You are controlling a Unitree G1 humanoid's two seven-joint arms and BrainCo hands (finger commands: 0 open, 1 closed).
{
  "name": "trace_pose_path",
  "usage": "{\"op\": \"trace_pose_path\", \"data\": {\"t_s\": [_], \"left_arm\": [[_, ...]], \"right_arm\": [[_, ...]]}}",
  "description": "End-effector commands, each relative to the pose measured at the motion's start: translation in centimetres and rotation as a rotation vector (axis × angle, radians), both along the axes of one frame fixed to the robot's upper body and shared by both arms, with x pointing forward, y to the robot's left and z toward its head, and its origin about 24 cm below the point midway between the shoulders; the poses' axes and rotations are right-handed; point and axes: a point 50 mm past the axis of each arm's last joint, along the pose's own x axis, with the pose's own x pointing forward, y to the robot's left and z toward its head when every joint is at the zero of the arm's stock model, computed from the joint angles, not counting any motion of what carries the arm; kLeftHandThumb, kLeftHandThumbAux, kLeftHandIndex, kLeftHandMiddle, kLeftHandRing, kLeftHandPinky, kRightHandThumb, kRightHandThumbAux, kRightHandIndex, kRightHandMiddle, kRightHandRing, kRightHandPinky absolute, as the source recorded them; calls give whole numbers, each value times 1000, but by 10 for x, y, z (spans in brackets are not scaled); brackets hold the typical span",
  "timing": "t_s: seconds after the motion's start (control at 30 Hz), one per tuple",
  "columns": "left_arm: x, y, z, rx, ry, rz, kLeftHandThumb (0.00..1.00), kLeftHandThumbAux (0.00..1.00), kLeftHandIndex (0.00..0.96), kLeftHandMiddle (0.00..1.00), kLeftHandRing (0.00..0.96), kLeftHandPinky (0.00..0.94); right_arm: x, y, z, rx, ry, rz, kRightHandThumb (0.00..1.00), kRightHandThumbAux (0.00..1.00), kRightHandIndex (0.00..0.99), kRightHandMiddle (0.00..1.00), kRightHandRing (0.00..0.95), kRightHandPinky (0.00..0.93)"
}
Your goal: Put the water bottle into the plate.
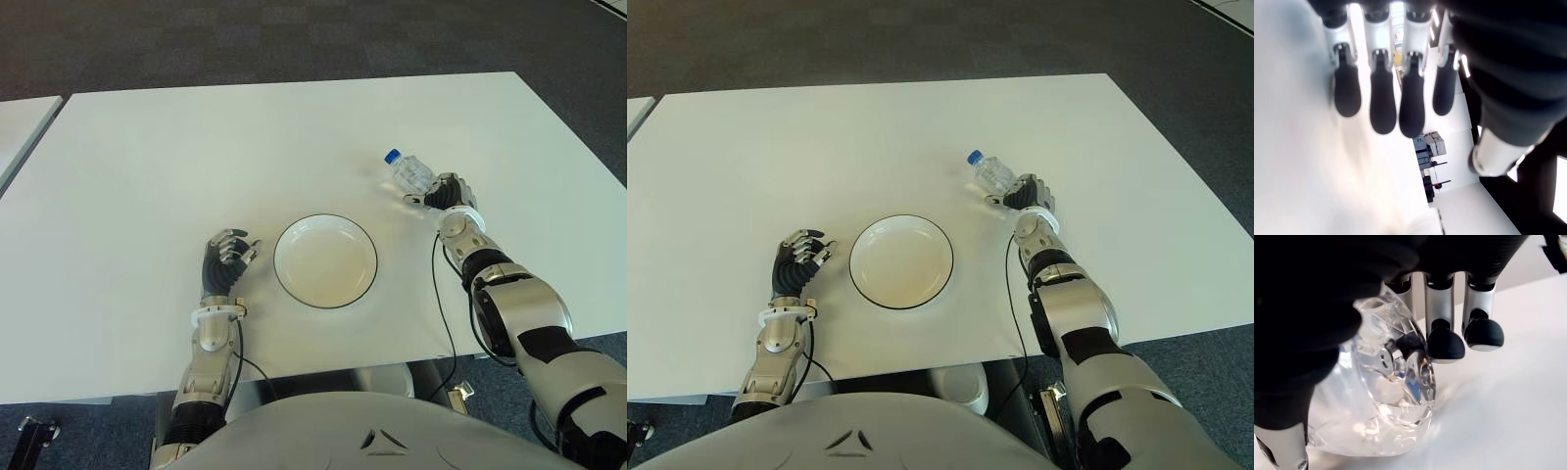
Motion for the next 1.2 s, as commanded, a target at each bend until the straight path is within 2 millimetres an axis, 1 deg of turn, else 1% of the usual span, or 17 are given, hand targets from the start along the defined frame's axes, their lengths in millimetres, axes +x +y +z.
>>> {"op": "trace_pose_path", "data": {"t_s": [0.03, 0.1, 0.13, 0.33, 0.53, 0.63, 0.7, 0.87, 1.03, 1.2], "left_arm": [[-3, 3, -1, -10, 20, 24, 699, 719, 429, 601, 599, 594], [-3, 3, -1, -10, 17, 23, 699, 719, 429, 600, 599, 592], [-3, 3, -1, -10, 16, 22, 699, 719, 429, 600, 600, 593], [-3, 2, 0, -13, 11, 23, 699, 719, 429, 607, 606, 605], [-3, 2, 0, -6, 18, 26, 699, 719, 430, 609, 607, 601], [-3, 3, -1, 0, 19, 28, 699, 719, 430, 606, 604, 596], [-3, 3, -1, 2, 19, 29, 699, 719, 429, 605, 603, 595], [-4, 4, -1, 8, 18, 30, 699, 719, 429, 605, 605, 597], [-5, 4, -2, 13, 23, 36, 698, 719, 430, 605, 606, 595], [-6, 5, -2, 8, 29, 43, 697, 720, 428, 605, 606, 599]], "right_arm": [[18, 16, 29, 110, -155, 77, 700, 728, 438, 853, 860, 856], [23, 24, 43, 145, -241, 133, 700, 728, 439, 849, 857, 855], [24, 26, 47, 154, -263, 150, 700, 728, 439, 848, 856, 852], [19, 34, 59, 190, -372, 246, 700, 729, 439, 844, 851, 845], [13, 44, 65, 203, -427, 312, 700, 728, 439, 856, 857, 854], [7, 56, 70, 253, -454, 376, 699, 727, 438, 866, 862, 856], [3, 61, 72, 274, -461, 404, 699, 727, 438, 871, 864, 856], [-4, 64, 75, 306, -459, 471, 699, 726, 438, 877, 868, 855], [-19, 70, 73, 312, -450, 577, 698, 726, 438, 876, 867, 851], [-29, 74, 74, 309, -431, 675, 696, 727, 437, 874, 865, 849]]}}
